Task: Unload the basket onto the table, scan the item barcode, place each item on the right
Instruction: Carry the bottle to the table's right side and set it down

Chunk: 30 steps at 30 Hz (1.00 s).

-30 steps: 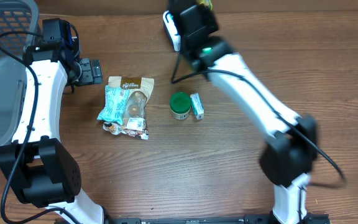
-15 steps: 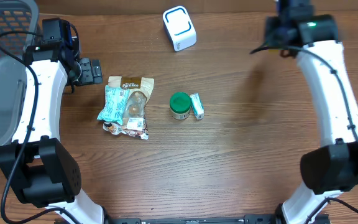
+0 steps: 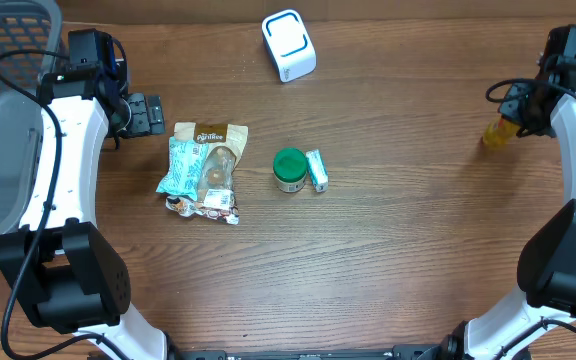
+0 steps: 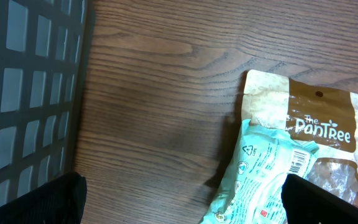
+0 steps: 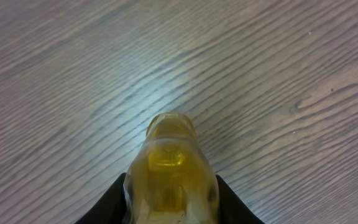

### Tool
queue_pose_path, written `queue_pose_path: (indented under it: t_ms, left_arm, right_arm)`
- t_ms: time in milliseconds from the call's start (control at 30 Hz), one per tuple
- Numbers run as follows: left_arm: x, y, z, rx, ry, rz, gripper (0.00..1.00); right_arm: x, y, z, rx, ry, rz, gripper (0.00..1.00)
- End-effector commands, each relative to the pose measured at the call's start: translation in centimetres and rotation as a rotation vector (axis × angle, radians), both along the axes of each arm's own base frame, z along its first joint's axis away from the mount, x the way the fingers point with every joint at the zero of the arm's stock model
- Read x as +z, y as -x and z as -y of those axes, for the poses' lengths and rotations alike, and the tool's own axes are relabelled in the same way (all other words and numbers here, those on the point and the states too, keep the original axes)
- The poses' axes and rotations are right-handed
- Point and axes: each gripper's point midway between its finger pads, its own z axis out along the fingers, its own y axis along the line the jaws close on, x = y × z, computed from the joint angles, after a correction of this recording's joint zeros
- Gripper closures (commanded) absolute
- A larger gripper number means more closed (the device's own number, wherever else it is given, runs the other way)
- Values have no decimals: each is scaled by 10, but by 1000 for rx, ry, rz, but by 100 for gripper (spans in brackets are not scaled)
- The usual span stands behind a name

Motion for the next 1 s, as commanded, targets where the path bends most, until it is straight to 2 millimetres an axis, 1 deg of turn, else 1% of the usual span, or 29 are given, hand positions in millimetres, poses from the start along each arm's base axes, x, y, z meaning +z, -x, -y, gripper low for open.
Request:
queue_pose_path:
  t_ms: [0,167,267,467,633,700,833,900,967]
  left_arm:
    - [14,-4,1,-21,-6,35,0]
    - [14,-4,1,-21,-6,35,0]
    - [14,-4,1,-21,-6,35,1]
    - [14,-4,1,-21,-6,35,0]
    - [14,-4,1,-21,-6,35,0]
    - [14,-4,1,-21,-6,35,0]
    - [14,-4,1,-21,-6,35,0]
    - [14,-4,1,-21,-6,35,0]
    - [14,-4,1,-21,-6,35,0]
  right_arm:
    - [0,-4,-5,4,-9,29,77]
    - [-1,-3,-6,4,-10,24,76]
    - [-4,2,-7,4,-17,0,76]
    - [-9,5,-8,4,-20,-14,73]
    - [-20,12,-10,4,-28,-41,66]
    - [-21,12,-10,4,-29,-45,63]
    - [-21,12,-10,4,-29,-46,50]
    - [-21,13,-10,4,-30,-47,31]
    - [-21,13,-10,4,-30,-49,24]
